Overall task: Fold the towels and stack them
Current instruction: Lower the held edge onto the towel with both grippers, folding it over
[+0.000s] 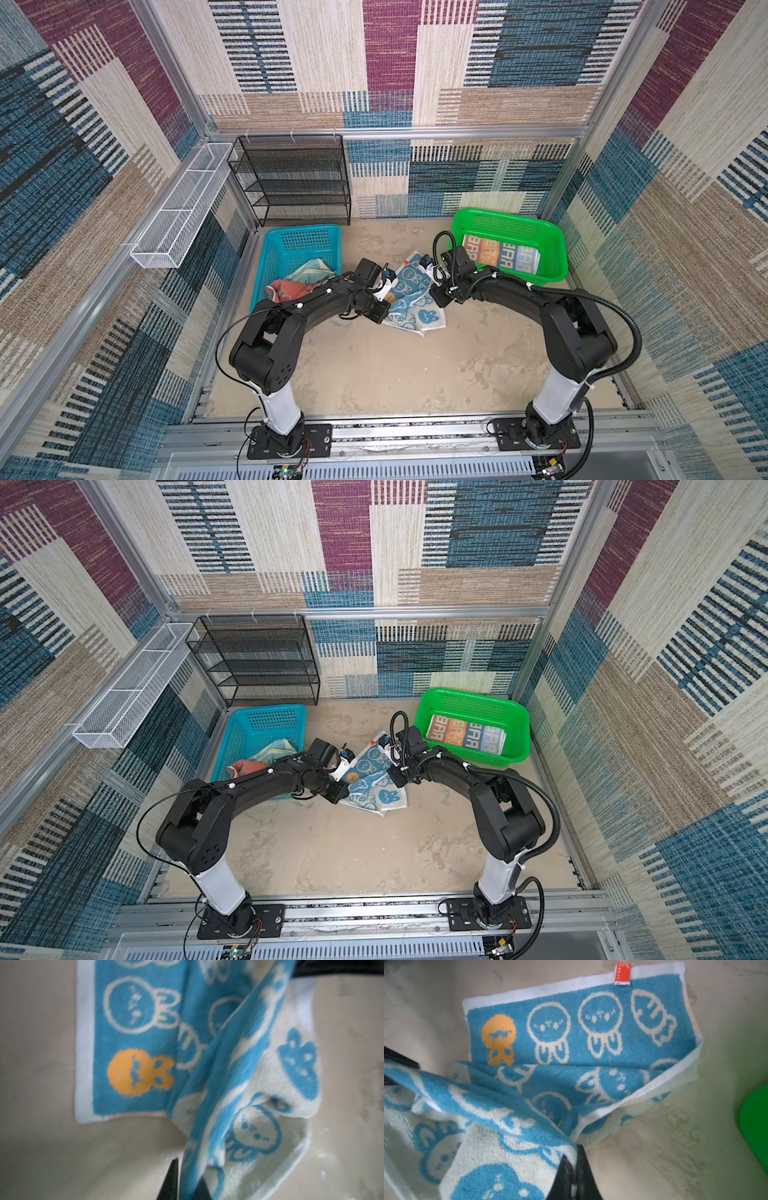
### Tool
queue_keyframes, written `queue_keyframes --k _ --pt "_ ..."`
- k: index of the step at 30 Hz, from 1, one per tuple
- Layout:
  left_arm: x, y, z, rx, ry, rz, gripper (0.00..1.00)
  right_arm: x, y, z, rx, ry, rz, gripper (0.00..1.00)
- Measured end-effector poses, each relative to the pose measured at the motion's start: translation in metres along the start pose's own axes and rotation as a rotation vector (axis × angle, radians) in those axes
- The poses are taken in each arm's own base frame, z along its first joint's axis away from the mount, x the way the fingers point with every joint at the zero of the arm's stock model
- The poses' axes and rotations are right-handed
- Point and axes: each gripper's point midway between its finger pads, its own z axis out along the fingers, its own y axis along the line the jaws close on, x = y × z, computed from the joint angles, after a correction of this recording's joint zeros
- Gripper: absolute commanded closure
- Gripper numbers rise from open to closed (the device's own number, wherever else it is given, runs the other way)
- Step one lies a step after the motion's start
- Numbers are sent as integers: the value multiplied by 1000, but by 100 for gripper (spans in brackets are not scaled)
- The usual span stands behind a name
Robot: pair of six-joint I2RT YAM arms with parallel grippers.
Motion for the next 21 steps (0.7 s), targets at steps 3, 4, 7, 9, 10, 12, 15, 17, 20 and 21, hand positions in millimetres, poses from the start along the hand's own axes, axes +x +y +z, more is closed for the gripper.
queue_keyframes --k 3,4,7,9,10,12,15,17,20,21 --pt "-1 12 3 -62 6 -33 60 -1 -8 12 19 7 28 73" --pt "-3 15 2 -79 1 -41 60 -1 -8 14 18 5 32 72" --pt "-8 26 -1 -150 -15 -62 59 -6 -7 13 20 -20 48 68" --pt "-12 32 -9 -203 -37 -68 59 -7 -6 6 24 -45 54 62" --pt "-15 32 -14 -219 -56 -66 59 -7 -6 1 24 -59 54 61" --pt "-22 26 -28 -232 -110 -50 58 -13 -2 -12 15 -107 47 60" --pt "-33 15 -47 -237 -185 -21 58 -20 2 -23 5 -159 38 59" --pt "-39 6 -57 -230 -228 -1 57 -22 4 -26 -3 -173 36 59" --pt "-47 -5 -67 -217 -277 21 57 -20 6 -27 -13 -181 44 57" --pt "-49 -7 -68 -214 -289 26 57 -19 8 -28 -22 -183 48 56"
